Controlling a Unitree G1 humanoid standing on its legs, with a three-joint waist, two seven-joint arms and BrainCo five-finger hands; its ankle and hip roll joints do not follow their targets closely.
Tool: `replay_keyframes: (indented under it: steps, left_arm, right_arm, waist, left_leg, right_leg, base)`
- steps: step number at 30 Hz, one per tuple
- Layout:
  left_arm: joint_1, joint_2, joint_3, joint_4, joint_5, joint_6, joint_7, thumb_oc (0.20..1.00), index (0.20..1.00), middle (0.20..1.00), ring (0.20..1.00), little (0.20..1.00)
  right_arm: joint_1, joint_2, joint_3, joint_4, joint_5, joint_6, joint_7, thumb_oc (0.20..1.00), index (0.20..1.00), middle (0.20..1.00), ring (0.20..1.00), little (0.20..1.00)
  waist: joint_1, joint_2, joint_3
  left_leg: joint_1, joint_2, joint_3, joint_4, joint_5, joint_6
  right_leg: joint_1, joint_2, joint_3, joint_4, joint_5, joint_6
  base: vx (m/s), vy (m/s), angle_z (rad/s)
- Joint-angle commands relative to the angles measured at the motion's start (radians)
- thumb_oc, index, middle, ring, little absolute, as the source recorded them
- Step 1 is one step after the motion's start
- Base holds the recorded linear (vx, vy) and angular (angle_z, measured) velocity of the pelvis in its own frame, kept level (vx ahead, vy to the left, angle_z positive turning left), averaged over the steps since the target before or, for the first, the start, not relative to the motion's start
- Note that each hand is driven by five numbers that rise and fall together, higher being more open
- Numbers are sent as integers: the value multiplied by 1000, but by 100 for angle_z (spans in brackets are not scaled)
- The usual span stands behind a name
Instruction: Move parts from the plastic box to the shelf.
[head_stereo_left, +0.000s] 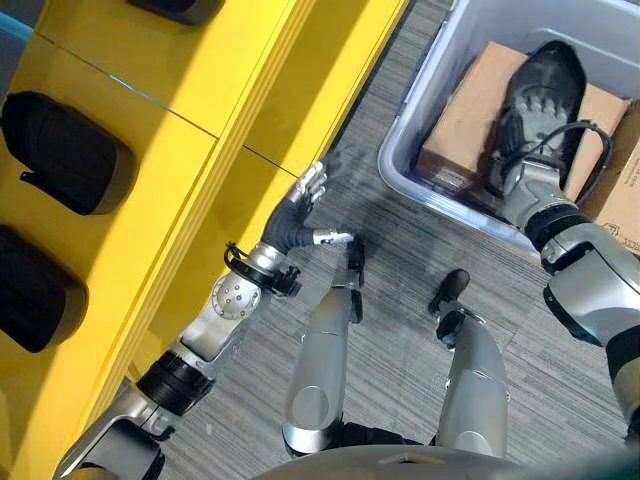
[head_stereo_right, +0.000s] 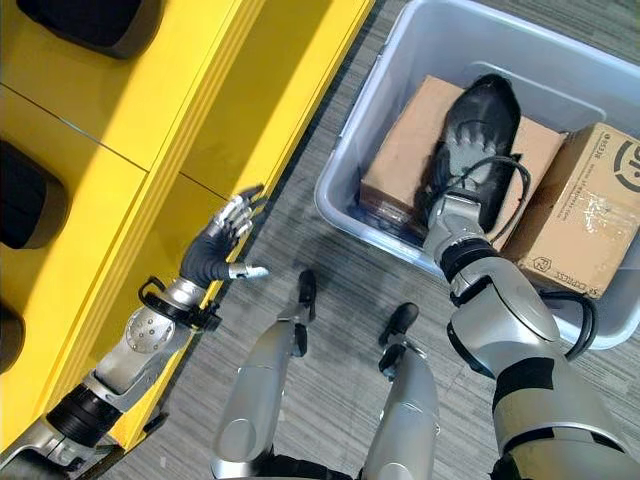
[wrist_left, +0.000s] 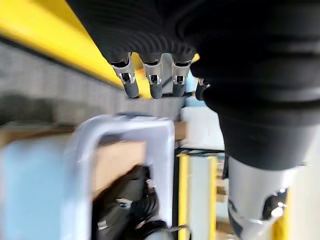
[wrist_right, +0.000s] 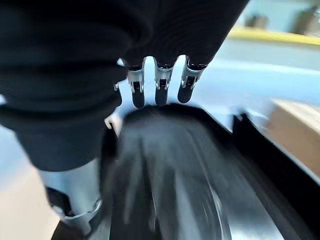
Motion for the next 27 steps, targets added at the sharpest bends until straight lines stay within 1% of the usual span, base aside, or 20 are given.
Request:
replay_keyframes:
  steps: [1, 3, 4, 6, 9, 10, 11, 12, 13, 14, 15, 17, 19, 20, 21, 22, 24, 25, 26, 27]
  left_arm:
    - [15, -13, 38, -120, 90, -144, 65, 1000, 1000, 1000, 1000, 1000]
    - [4, -18, 49, -153, 107, -157, 77, 1000, 1000, 1000, 1000, 1000]
    - [-3, -18, 53, -170, 127, -169, 87, 1000, 1000, 1000, 1000, 1000]
    - [-22, -22, 60, -196, 141, -188, 107, 1000, 1000, 1000, 1000, 1000]
    - [-60, -23, 67, -219, 182, -217, 147, 1000, 1000, 1000, 1000, 1000]
    - [-70, -23, 74, -228, 190, -217, 167, 1000, 1000, 1000, 1000, 1000]
    - [-88, -32, 85, -236, 151, -207, 159, 1000, 1000, 1000, 1000, 1000]
    - [-98, -37, 90, -239, 159, -208, 160, 1000, 1000, 1000, 1000, 1000]
    - [-119, -43, 97, -238, 176, -203, 167, 1000, 1000, 1000, 1000, 1000]
    - [-148, -63, 103, -238, 165, -170, 159, 1000, 1000, 1000, 1000, 1000]
    - [-166, -73, 101, -231, 183, -138, 166, 1000, 1000, 1000, 1000, 1000]
    - [-185, -88, 96, -221, 160, -104, 184, 1000, 1000, 1000, 1000, 1000]
    - [-216, -105, 85, -196, 190, -40, 245, 1000, 1000, 1000, 1000, 1000]
    - [-228, -121, 81, -180, 170, 10, 286, 1000, 1000, 1000, 1000, 1000]
    - [-230, -130, 80, -170, 179, 42, 312, 1000, 1000, 1000, 1000, 1000]
    - [-235, -141, 79, -150, 195, 79, 359, 1000, 1000, 1000, 1000, 1000]
    - [-239, -152, 80, -125, 196, 129, 416, 1000, 1000, 1000, 1000, 1000]
    - [-241, -167, 86, -78, 163, 173, 470, 1000, 1000, 1000, 1000, 1000]
    - [-246, -180, 94, -47, 208, 181, 513, 1000, 1000, 1000, 1000, 1000]
    - [-257, -194, 104, -14, 214, 204, 581, 1000, 1000, 1000, 1000, 1000]
  right_arm:
    - [-46, -60, -47, -57, 36, -165, -257, 1000, 1000, 1000, 1000, 1000]
    - [-18, -73, -104, -126, 43, -235, -314, 1000, 1000, 1000, 1000, 1000]
    - [2, -75, -134, -156, 36, -291, -336, 1000, 1000, 1000, 1000, 1000]
    - [37, -72, -185, -246, 26, -355, -377, 1000, 1000, 1000, 1000, 1000]
    - [90, -55, -251, -361, 25, -421, -420, 1000, 1000, 1000, 1000, 1000]
    - [111, -48, -279, -406, 16, -437, -419, 1000, 1000, 1000, 1000, 1000]
    - [156, -35, -317, -500, 19, -455, -425, 1000, 1000, 1000, 1000, 1000]
    - [180, -28, -335, -547, 14, -459, -427, 1000, 1000, 1000, 1000, 1000]
    - [204, -16, -350, -614, 29, -447, -431, 1000, 1000, 1000, 1000, 1000]
    - [305, -1, -388, -773, 27, -434, -415, 1000, 1000, 1000, 1000, 1000]
    - [367, 2, -404, -855, 29, -421, -398, 1000, 1000, 1000, 1000, 1000]
    - [460, 6, -417, -956, 29, -408, -374, 1000, 1000, 1000, 1000, 1000]
    - [566, -3, -417, -1050, 21, -400, -327, 1000, 1000, 1000, 1000, 1000]
    - [629, -24, -428, -1099, 52, -408, -277, 1000, 1000, 1000, 1000, 1000]
    - [663, -37, -435, -1123, 61, -414, -250, 1000, 1000, 1000, 1000, 1000]
    - [710, -57, -441, -1160, 60, -437, -222, 1000, 1000, 1000, 1000, 1000]
    - [755, -76, -453, -1199, 53, -458, -190, 1000, 1000, 1000, 1000, 1000]
    - [802, -96, -467, -1248, 53, -482, -152, 1000, 1000, 1000, 1000, 1000]
    - [826, -107, -481, -1283, 54, -492, -126, 1000, 1000, 1000, 1000, 1000]
    - [855, -123, -500, -1318, 89, -509, -108, 1000, 1000, 1000, 1000, 1000]
  waist:
    - [16, 19, 12]
    - [3, 19, 12]
    - [-4, 19, 12]
    - [-24, 22, 12]
    - [-52, 17, 12]
    - [-62, 15, 12]
    - [-81, 9, 12]
    - [-91, 6, 12]
    - [-106, 4, 12]
    - [-152, -11, 12]
    - [-184, -21, 12]
    - [-224, -34, 12]
    - [-282, -54, 12]
    - [-314, -65, 12]
    - [-329, -70, 12]
    - [-354, -78, 12]
    - [-374, -86, 12]
    - [-400, -101, 12]
    - [-413, -111, 12]
    - [-435, -126, 12]
  left_leg:
    - [40, -39, -36, -51, -75, -2]
    - [56, -41, -32, -53, -79, -3]
    - [65, -42, -31, -55, -82, -4]
    - [84, -40, -23, -59, -84, -7]
    - [107, -40, -13, -64, -89, -11]
    - [119, -39, -8, -67, -90, -13]
    - [139, -38, -1, -71, -94, -16]
    - [145, -35, 3, -75, -93, -17]
    - [140, -26, 20, -83, -73, -12]
    - [171, -14, 37, -96, -74, -21]
    - [189, -5, 50, -107, -73, -26]
    - [215, 10, 74, -119, -72, -32]
    - [245, 32, 113, -132, -71, -40]
    - [264, 46, 137, -138, -72, -46]
    - [272, 52, 151, -140, -74, -49]
    - [280, 62, 171, -138, -75, -52]
    - [287, 75, 195, -135, -76, -56]
    - [310, 94, 225, -118, -103, -70]
    - [306, 108, 250, -105, -108, -74]
    - [290, 126, 261, -86, -111, -82]
  right_leg:
    - [65, 10, 13, 96, -118, 45]
    - [73, 12, 22, 89, -120, 45]
    - [79, 13, 26, 85, -121, 46]
    - [87, 18, 41, 78, -123, 46]
    - [100, 25, 58, 64, -124, 47]
    - [106, 27, 63, 60, -124, 47]
    - [115, 32, 74, 54, -125, 48]
    - [117, 36, 79, 47, -122, 49]
    - [105, 42, 77, 37, -101, 40]
    - [117, 52, 97, 18, -96, 44]
    - [126, 57, 110, 0, -90, 47]
    - [135, 62, 127, -25, -78, 51]
    - [143, 68, 145, -59, -62, 58]
    - [150, 71, 153, -83, -51, 61]
    - [154, 73, 157, -94, -46, 64]
    - [154, 74, 163, -106, -37, 67]
    - [154, 72, 163, -115, -31, 71]
    - [165, 62, 158, -115, -44, 88]
    - [155, 61, 156, -118, -40, 93]
    - [139, 72, 169, -125, -35, 91]
  base:
    - [-17, -20, -4]
    - [-16, -13, -8]
    - [-15, -4, -7]
    - [-19, 0, -5]
    - [-21, -9, -13]
    - [-20, -16, -13]
    - [-27, -21, -12]
    - [-97, -18, -18]
    - [-110, -6, -27]
    - [-108, 9, -35]
    - [-38, 25, -46]
    - [-11, 44, -48]
    - [9, 63, -51]
    - [21, 46, -65]
    - [28, 49, -67]
    - [18, 33, -78]
    - [51, 51, -77]
    - [82, 51, -67]
    - [87, 3, -81]
    - [12, -58, -88]
